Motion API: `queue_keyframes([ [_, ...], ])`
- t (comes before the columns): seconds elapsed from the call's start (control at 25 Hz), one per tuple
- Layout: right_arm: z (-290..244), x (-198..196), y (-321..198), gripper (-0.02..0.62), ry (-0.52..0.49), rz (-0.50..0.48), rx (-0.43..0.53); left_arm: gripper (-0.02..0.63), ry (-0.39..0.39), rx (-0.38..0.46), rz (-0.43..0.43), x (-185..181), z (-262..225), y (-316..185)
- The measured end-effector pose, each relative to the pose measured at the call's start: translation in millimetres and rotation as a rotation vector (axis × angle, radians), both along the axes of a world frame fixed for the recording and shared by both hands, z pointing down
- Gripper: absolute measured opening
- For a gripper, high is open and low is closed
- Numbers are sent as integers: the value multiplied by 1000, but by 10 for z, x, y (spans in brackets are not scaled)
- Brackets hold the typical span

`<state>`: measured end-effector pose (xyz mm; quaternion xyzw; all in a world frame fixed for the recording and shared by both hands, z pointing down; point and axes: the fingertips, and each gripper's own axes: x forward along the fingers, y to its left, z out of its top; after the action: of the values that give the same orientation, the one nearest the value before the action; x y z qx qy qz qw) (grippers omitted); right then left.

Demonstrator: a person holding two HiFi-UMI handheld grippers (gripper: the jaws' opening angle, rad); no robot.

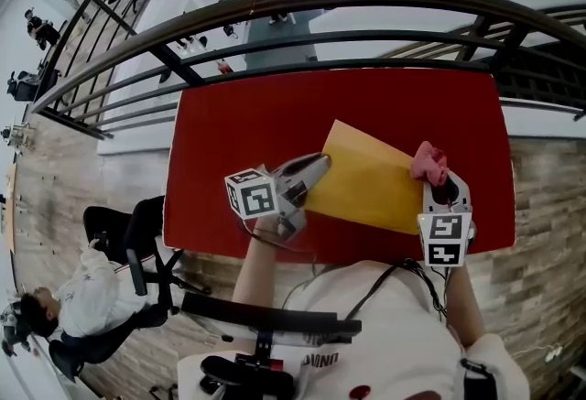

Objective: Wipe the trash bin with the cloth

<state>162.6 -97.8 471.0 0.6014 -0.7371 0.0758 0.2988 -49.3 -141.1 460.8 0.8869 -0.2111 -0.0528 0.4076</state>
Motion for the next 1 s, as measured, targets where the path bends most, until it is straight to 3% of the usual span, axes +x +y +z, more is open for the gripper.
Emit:
queue_keyframes([
  [0.16, -328, -431, -302, 61, -56, -83, 93, 40, 13, -4, -23, -113, 25, 27],
  [0.32, -542, -1211, -468, 61, -90, -261, 145, 38, -2, -1, 1, -163, 55, 188],
  [0.44, -516, -1757, -505, 61, -51, -395, 143, 38, -22, 11, 6, -164, 72, 222],
  [0.56, -371, -2014, -498, 61, 0, -448, 114, 38, -18, 2, -5, -156, 82, 237],
  [0.76, -268, -1863, -418, 61, 1, -416, 76, 38, -11, 8, -19, -177, 106, 281],
  [1.0, -36, -997, -236, 61, 62, -247, 5, 38, -20, 12, -19, -198, 120, 306],
])
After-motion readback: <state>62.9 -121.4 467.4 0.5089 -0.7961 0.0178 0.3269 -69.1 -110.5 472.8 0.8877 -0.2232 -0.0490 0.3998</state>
